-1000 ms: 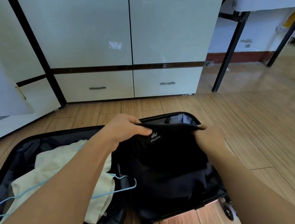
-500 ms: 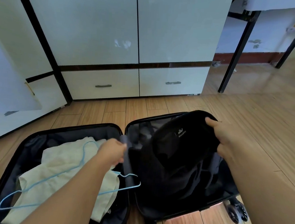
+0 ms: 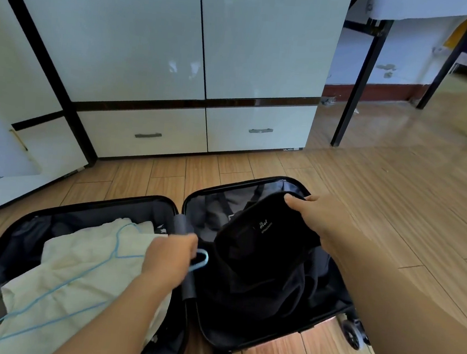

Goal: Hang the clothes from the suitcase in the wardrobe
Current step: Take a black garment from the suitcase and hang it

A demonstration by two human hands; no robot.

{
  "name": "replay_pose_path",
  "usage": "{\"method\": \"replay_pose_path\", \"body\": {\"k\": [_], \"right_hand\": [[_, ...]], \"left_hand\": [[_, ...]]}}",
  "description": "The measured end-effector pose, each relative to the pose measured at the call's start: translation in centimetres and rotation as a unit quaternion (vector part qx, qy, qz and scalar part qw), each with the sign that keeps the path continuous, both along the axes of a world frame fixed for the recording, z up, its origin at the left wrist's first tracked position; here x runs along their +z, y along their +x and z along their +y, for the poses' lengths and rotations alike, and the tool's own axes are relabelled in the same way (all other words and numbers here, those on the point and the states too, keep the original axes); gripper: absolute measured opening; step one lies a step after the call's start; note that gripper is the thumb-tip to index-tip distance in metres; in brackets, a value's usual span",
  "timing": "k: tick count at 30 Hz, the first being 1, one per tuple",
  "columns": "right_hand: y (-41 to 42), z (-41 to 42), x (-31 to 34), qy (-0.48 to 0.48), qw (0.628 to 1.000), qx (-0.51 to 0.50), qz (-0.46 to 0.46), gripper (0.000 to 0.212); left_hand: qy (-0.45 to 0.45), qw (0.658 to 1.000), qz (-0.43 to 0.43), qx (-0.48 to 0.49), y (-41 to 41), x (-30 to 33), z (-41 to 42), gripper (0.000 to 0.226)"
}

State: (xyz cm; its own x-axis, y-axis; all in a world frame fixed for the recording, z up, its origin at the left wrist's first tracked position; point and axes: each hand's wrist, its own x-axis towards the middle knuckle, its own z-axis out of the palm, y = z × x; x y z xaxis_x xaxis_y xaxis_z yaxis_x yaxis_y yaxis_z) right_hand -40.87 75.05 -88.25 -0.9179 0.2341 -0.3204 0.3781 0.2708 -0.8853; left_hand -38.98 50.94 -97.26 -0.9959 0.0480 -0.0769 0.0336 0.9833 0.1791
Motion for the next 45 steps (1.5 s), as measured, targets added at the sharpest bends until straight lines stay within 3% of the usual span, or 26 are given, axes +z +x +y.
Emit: {"method": "replay_pose_path", "body": {"k": [2, 4, 8, 11, 14, 17, 20, 22, 24, 26, 27, 28, 30, 32, 34, 38, 41, 43, 45], "right_hand": [[0.0, 0.0, 0.0, 0.002, 1.000, 0.009, 0.001, 0.058], [-0.2, -0.1, 0.2, -0.019, 1.000, 0.023, 0.000, 0.056], [-0.3, -1.2, 1.4, -0.093, 0.992, 0.083, 0.003, 0.028], [0.1, -2.5, 2.1, -0.027, 0.980, 0.196, 0.002, 0.018], [0.4, -2.1, 1.8, 0.063, 0.966, 0.250, 0.032, 0.018], [0.5, -1.2, 1.6, 0.074, 0.965, 0.243, 0.064, 0.013], [0.1, -0.7, 1.6, 0.051, 0.976, 0.191, 0.089, 0.004], [-0.2, -0.1, 1.6, 0.010, 0.982, 0.158, 0.100, 0.008], [-0.3, 0.7, 1.7, -0.033, 0.982, 0.150, 0.113, 0.014], [-0.2, 1.5, 1.6, -0.082, 0.979, 0.146, 0.120, 0.016], [-0.3, 1.8, 1.4, -0.105, 0.977, 0.140, 0.119, 0.017], [-0.3, 2.0, 1.3, -0.124, 0.977, 0.131, 0.116, 0.017], [-0.5, 2.3, 0.9, -0.129, 0.979, 0.113, 0.112, 0.016], [-0.8, 2.2, 0.4, -0.098, 0.984, 0.092, 0.117, 0.013], [-1.3, 2.1, -0.1, -0.024, 0.989, 0.071, 0.129, 0.012], [-2.0, 2.0, -1.2, 0.177, 0.973, 0.044, 0.139, 0.014], [-1.6, 1.6, -1.3, 0.314, 0.943, 0.011, 0.107, 0.020], [-1.2, 1.0, -0.7, 0.322, 0.942, 0.010, 0.099, 0.021], [-0.6, -0.4, 0.1, 0.221, 0.969, 0.030, 0.106, 0.021]], "left_hand": [[0.130, 0.987, 0.087, 0.041, -0.9, 1.8, -0.6, 0.014], [0.206, 0.960, 0.190, 0.011, -1.8, 4.0, 0.0, 0.021], [0.192, 0.931, 0.296, -0.087, -2.4, 7.1, 3.6, 0.023], [0.158, 0.923, 0.327, -0.131, -1.8, 7.5, 6.4, 0.012], [0.260, 0.932, 0.224, -0.116, -1.3, 7.6, 7.1, 0.009], [0.308, 0.940, 0.110, -0.098, -1.7, 7.8, 6.8, 0.031], [0.348, 0.931, 0.092, -0.067, -1.9, 7.7, 6.4, 0.038], [0.313, 0.931, 0.185, 0.042, -2.2, 7.2, 5.2, 0.044], [0.206, 0.931, 0.240, 0.181, -2.5, 6.6, 3.3, 0.059], [0.164, 0.937, 0.145, 0.272, -2.6, 5.7, 1.5, 0.081], [0.196, 0.934, 0.071, 0.289, -2.5, 5.2, 0.8, 0.084], [0.262, 0.921, -0.005, 0.289, -2.5, 4.8, 0.3, 0.079], [0.455, 0.845, -0.121, 0.255, -2.1, 4.1, -0.2, 0.054], [0.547, 0.794, -0.139, 0.225, -1.9, 3.9, 0.1, 0.029], [0.543, 0.808, -0.076, 0.214, -2.3, 4.2, 0.5, 0.017], [0.466, 0.864, 0.043, 0.186, -3.2, 6.2, 1.0, 0.030], [0.392, 0.905, 0.096, 0.134, -3.3, 7.4, 1.7, 0.027], [0.343, 0.927, 0.117, 0.099, -3.0, 8.1, 2.9, 0.028], [0.294, 0.944, 0.136, 0.054, -2.2, 8.5, 4.8, 0.031]]}}
